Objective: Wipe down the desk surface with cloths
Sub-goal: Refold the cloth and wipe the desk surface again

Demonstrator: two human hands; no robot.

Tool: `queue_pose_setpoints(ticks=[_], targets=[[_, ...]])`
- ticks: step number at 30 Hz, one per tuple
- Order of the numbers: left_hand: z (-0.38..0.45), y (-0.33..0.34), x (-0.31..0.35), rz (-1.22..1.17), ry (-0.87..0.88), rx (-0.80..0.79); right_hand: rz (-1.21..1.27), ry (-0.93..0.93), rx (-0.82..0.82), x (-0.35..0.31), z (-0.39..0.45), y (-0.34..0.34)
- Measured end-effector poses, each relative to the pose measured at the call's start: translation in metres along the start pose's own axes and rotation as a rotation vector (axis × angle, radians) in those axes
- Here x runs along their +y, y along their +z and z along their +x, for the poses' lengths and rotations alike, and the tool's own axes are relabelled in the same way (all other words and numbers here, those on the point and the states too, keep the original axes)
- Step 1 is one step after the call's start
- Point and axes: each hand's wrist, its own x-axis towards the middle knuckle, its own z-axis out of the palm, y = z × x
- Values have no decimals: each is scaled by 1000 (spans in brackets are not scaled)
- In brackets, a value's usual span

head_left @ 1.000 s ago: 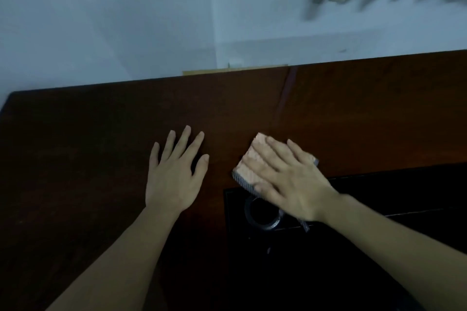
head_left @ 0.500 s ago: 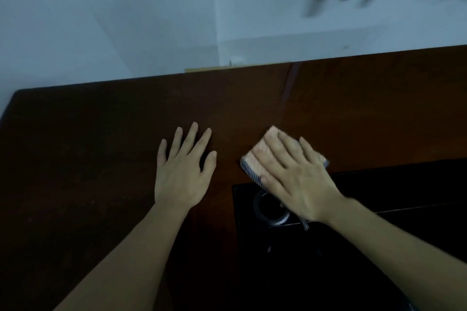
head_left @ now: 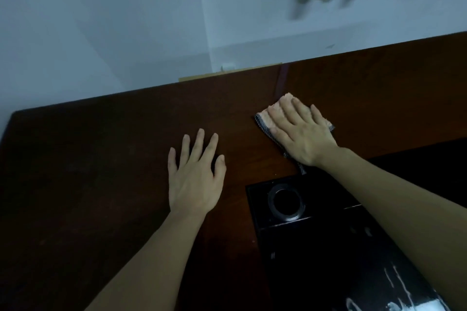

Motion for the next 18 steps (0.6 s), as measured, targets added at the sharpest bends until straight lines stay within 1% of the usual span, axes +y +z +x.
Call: queue_pose_setpoints(ticks=[3,6,9,11,13,16,18], targets=[[-1,1,-1,0,16,4,-54,-38,7,-8,-42,16],[0,2,-2,3,20,3,-68,-100,47,-11,-90,34],[-1,2,-2,8,25,6,-65,-146,31,-3,-108,44],[-1,1,-1,7,25,4,-61,-151,53,3,-99,39],[-1,0,-1,6,17,0,-67,-112,67,12,-76,31],[0,2,1,7,6,9,-40,-27,26,25,-34,12],[0,4,2,18,2,25,-12,-4,6,27,-18,3]])
